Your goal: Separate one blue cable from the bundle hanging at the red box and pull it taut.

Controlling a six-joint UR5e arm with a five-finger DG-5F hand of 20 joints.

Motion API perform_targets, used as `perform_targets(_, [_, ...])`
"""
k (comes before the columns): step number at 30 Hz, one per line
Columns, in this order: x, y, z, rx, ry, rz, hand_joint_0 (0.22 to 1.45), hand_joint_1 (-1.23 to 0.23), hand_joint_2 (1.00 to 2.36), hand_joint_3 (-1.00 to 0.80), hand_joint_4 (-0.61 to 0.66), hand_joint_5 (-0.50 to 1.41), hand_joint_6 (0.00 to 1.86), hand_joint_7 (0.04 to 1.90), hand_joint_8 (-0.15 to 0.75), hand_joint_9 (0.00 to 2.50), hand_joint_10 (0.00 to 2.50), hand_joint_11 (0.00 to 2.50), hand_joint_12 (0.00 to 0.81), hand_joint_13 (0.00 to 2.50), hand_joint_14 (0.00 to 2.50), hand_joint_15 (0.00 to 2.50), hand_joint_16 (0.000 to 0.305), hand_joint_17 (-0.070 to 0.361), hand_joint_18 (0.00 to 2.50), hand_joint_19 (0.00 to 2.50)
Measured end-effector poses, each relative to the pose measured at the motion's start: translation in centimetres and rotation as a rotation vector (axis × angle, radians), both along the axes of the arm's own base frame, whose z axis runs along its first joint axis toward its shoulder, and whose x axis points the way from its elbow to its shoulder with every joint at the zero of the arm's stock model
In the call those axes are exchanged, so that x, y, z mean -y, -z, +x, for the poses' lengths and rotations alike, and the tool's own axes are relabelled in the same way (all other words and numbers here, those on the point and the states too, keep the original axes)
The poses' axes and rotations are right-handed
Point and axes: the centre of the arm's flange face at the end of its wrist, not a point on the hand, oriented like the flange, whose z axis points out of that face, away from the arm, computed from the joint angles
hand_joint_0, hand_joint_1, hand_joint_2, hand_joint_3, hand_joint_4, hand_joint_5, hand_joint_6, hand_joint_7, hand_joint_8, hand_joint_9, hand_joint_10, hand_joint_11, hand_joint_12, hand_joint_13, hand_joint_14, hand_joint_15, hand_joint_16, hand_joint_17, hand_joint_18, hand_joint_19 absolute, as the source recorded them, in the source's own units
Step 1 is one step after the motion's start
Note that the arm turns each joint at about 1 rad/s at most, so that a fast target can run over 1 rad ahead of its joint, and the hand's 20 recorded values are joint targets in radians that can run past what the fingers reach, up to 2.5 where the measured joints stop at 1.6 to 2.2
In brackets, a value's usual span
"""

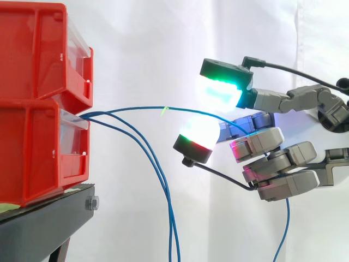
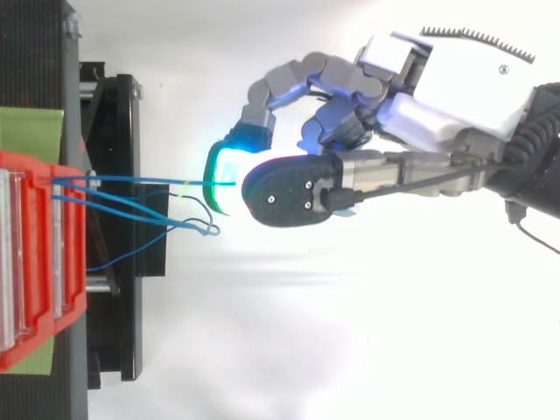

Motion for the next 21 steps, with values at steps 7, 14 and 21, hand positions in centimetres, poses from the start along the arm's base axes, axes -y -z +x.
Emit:
perform_targets(7, [0.26, 0.0, 0.0, 0.001, 0.003, -0.001, 0.65, -0.68, 1.02, -0.2, 0.04, -0.21, 0.97, 1.01, 0.23, 1.0, 0.77, 1.4, 0.299, 1.01, 2.5, 1.07, 0.037, 0.084, 1.36, 2.07])
perform_targets(14, [0.33, 0.06, 0.02, 0.002, 0.007, -0.002, 0.67, -0.7, 1.03, -0.16, -0.03, -0.21, 0.99, 1.01, 0.227, 1.01, 0.78, 1.4, 0.289, 1.01, 2.5, 1.05, 0.037, 0.082, 1.36, 2.07])
perform_targets(21, [-0.01, 0.06, 0.11, 0.008, 0.007, 0.0, 0.67, -0.68, 1.03, -0.17, -0.02, -0.2, 0.99, 1.01, 0.225, 1.01, 0.93, 1.38, 0.289, 1.03, 2.5, 1.05, 0.036, 0.081, 1.38, 2.06])
